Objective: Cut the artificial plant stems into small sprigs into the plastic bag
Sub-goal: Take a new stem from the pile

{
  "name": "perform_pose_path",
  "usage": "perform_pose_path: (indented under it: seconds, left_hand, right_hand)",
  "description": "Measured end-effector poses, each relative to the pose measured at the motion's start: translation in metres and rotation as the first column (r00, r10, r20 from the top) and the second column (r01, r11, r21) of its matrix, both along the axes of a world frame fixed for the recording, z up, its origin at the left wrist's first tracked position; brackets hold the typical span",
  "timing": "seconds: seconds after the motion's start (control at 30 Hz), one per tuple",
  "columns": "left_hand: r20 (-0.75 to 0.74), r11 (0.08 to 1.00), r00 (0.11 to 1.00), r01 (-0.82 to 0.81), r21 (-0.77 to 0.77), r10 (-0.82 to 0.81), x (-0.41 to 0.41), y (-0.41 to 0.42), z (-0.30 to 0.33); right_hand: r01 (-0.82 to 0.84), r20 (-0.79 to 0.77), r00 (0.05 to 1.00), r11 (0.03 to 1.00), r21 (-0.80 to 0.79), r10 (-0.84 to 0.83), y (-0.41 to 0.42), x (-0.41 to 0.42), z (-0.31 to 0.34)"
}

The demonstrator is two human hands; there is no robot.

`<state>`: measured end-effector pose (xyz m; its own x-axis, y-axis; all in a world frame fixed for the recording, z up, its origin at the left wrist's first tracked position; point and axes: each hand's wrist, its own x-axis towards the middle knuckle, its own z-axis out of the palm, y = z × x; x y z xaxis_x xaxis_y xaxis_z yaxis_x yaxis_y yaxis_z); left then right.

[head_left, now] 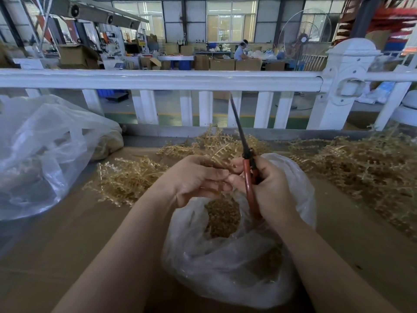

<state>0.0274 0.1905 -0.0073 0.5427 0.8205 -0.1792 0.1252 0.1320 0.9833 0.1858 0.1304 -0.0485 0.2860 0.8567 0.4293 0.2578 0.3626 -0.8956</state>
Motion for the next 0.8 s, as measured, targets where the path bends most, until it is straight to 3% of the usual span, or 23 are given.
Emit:
perform_pose_path:
  seconds: [0.2, 0.43, 0.53, 0.8]
  left_hand:
    - [0.203, 0.988, 0.973, -0.081, -0.132, 0.107, -0.001, 0.002, 0.002]
    - [0.309, 0.984, 0.945, -0.061, -0.168, 0.111, 0.006, -0.001, 0.004]
    - [0.345, 0.981, 0.930, -0.062, -0.186, 0.124, 0.009, -0.001, 0.001]
    - [0.160, 0.996, 0.987, -0.017, -0.088, 0.031, 0.008, -0.002, -0.005]
  right_hand:
    - [0.214, -0.131, 0.968, 0.977, 0.004, -0.212, 0.006, 0.010, -0.006]
    - [-0.073, -0.315, 0.947, 0.997, -0.012, 0.066, 0.003, 0.013, -0.001]
    - [-0.088, -0.254, 0.965, 0.995, -0.053, 0.072, 0.005, 0.013, -0.001]
    - [-0.117, -0.286, 0.954, 0.990, -0.082, 0.089, 0.008, 0.015, -0.004]
